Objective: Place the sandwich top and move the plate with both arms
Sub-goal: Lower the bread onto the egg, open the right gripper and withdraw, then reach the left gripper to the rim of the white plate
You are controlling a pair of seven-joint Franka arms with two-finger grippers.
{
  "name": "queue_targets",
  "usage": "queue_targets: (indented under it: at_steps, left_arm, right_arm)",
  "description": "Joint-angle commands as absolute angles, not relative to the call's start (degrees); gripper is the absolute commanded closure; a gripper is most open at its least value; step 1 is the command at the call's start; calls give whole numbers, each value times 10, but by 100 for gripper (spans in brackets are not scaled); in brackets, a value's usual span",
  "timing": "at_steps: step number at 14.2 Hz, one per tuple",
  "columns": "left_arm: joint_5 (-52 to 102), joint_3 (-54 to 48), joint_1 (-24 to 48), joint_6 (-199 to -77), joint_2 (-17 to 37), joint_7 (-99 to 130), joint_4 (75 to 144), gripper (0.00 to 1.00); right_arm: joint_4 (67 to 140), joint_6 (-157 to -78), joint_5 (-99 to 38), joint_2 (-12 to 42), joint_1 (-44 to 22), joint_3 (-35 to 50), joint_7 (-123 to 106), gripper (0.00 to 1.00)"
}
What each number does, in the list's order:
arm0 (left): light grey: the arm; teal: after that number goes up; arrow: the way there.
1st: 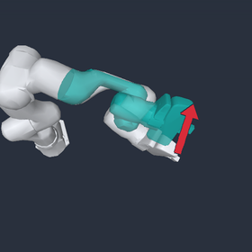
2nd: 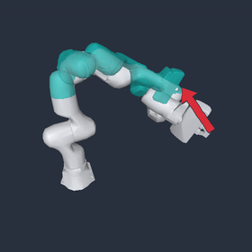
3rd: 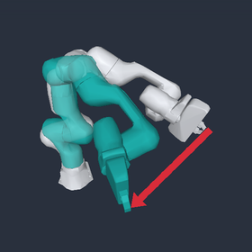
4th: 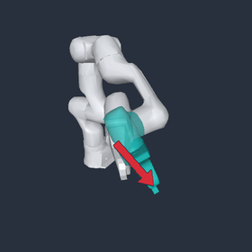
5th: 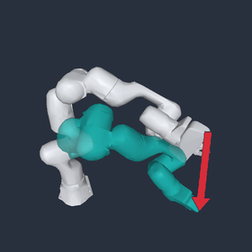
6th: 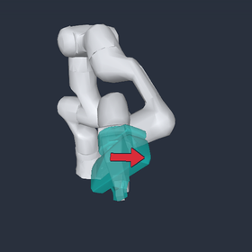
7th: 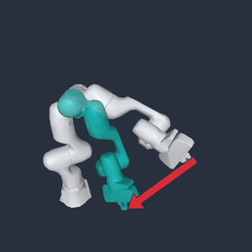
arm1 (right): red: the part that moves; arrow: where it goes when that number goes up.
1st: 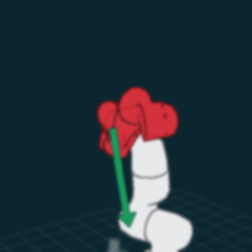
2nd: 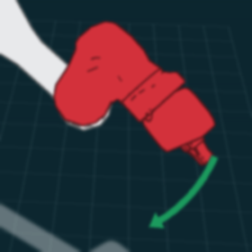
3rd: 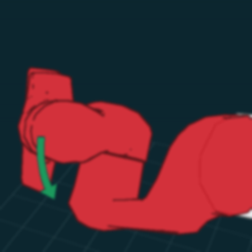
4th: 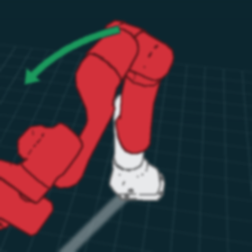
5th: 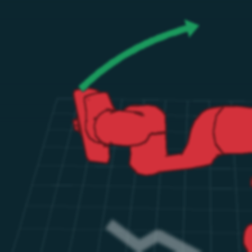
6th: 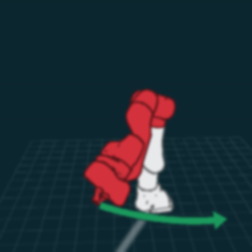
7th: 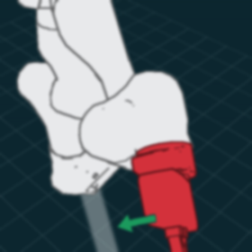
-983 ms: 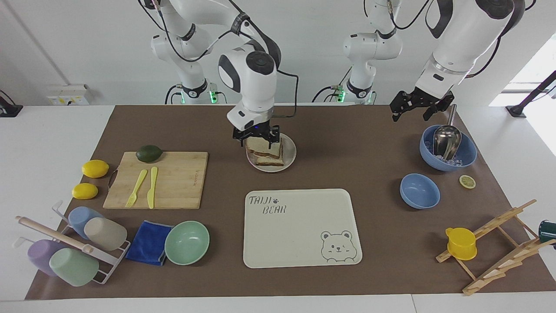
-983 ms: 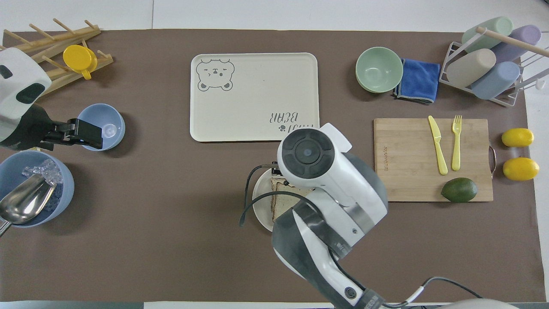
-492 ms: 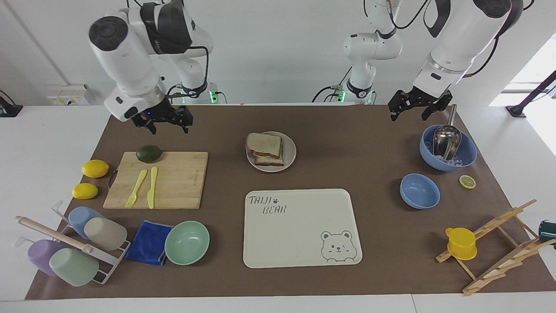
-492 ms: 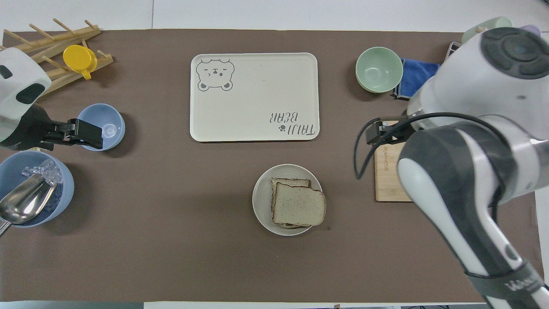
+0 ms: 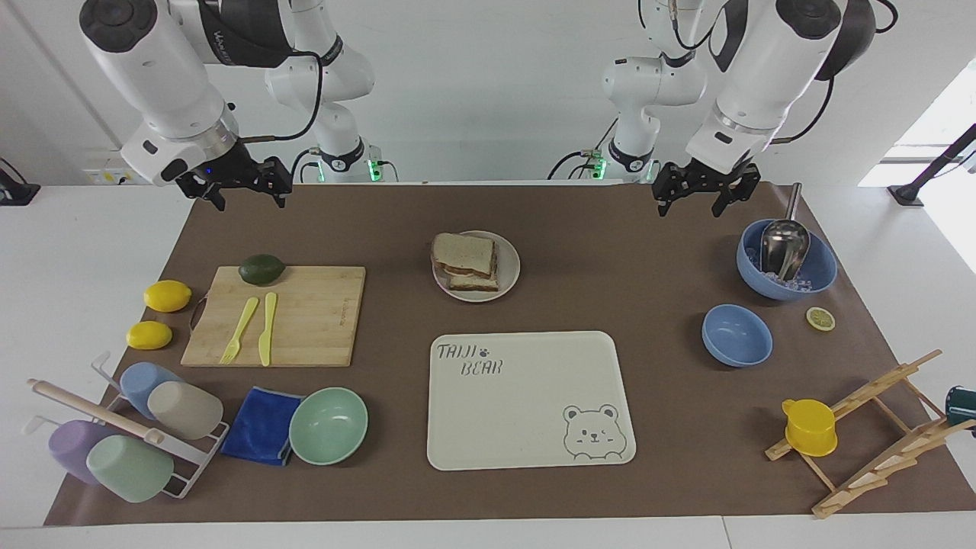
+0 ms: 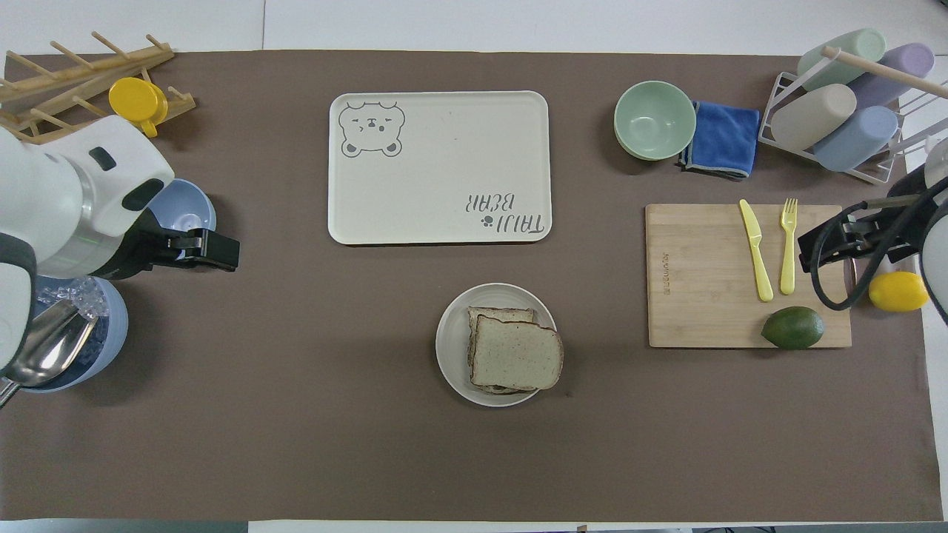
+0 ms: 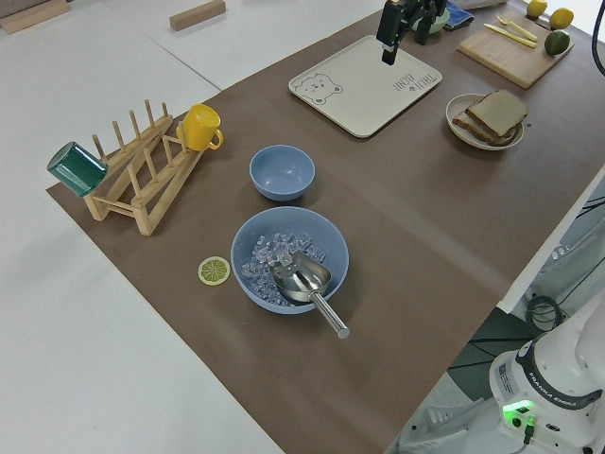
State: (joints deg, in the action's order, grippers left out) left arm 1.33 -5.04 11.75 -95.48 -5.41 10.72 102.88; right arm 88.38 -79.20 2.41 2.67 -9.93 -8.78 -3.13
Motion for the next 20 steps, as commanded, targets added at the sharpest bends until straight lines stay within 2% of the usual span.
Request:
queue_targets:
  at_steps: [1,5,8,11,12,14,16,20]
  left_arm:
    - [19,-46,159,-1001,-104,143,1125,0]
    - [69,-46,207,-1096,-102,231,1199,0]
    - [78,-46,254,-1181,-78,269,1240,0]
    - [79,-47,295,-1245,-21,295,1244,0]
    - [86,-47,308,-1265,-2,303,1245,0]
    - [107,-47,315,-1305,14,305,1260,4]
    - [109,-47,322,-1331,17,303,1279,4]
    - [120,-47,344,-1377,59,306,1283,4]
  right_arm:
    - [882,-787,31,17,-94,-85,-39,0]
    - [882,-786,29,6,-91,-85,-37,0]
    - [905,-771,-5,-7,-60,-86,-38,0]
    - [952,-783,-12,-34,-62,-87,-38,0]
    - [961,-812,-11,-35,-63,-86,-36,0]
    - [967,-822,-11,-38,-59,-87,-36,0]
    - [966,-831,-8,-35,-61,-87,-37,0]
    - [961,-838,1,-32,-60,-85,-36,0]
